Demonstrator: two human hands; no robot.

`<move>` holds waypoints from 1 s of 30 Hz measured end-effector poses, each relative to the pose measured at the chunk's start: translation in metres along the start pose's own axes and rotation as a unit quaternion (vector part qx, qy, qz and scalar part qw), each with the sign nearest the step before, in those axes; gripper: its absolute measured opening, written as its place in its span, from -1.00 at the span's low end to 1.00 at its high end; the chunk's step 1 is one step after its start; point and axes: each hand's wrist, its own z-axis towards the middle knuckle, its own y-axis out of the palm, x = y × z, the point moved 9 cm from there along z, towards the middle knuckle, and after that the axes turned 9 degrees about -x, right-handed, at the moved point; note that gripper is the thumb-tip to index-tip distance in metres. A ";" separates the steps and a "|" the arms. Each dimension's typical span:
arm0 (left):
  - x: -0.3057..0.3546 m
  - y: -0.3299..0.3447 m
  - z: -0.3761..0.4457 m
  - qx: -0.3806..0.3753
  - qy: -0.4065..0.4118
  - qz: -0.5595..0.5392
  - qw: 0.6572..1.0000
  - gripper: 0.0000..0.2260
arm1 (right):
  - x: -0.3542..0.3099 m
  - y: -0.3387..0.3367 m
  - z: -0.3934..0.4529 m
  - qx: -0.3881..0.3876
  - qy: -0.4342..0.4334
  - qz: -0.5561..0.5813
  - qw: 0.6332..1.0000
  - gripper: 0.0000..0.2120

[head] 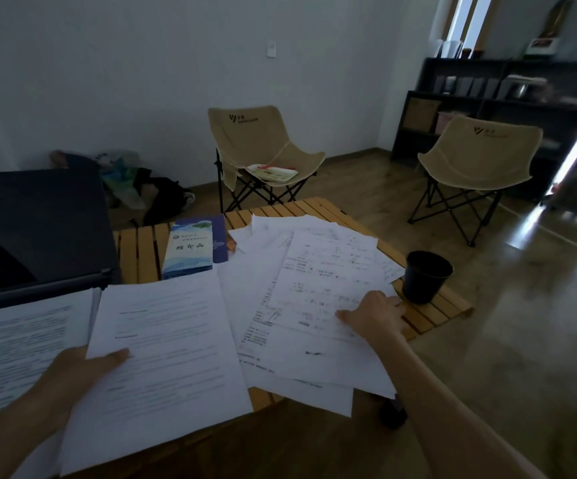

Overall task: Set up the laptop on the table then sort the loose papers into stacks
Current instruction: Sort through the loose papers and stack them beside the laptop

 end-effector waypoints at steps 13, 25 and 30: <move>0.002 -0.029 0.002 0.038 0.020 0.024 0.999 -0.55 | -0.014 -0.007 -0.029 -0.073 -0.004 0.583 0.809 -0.97; 0.077 0.077 -0.061 0.000 0.217 0.322 0.922 -0.78 | -0.053 0.002 -0.098 -0.098 -0.069 0.718 0.686 -0.83; 0.069 0.124 -0.055 -0.101 0.204 0.237 0.944 -0.77 | -0.054 -0.014 -0.104 -0.063 -0.103 0.674 0.729 -0.82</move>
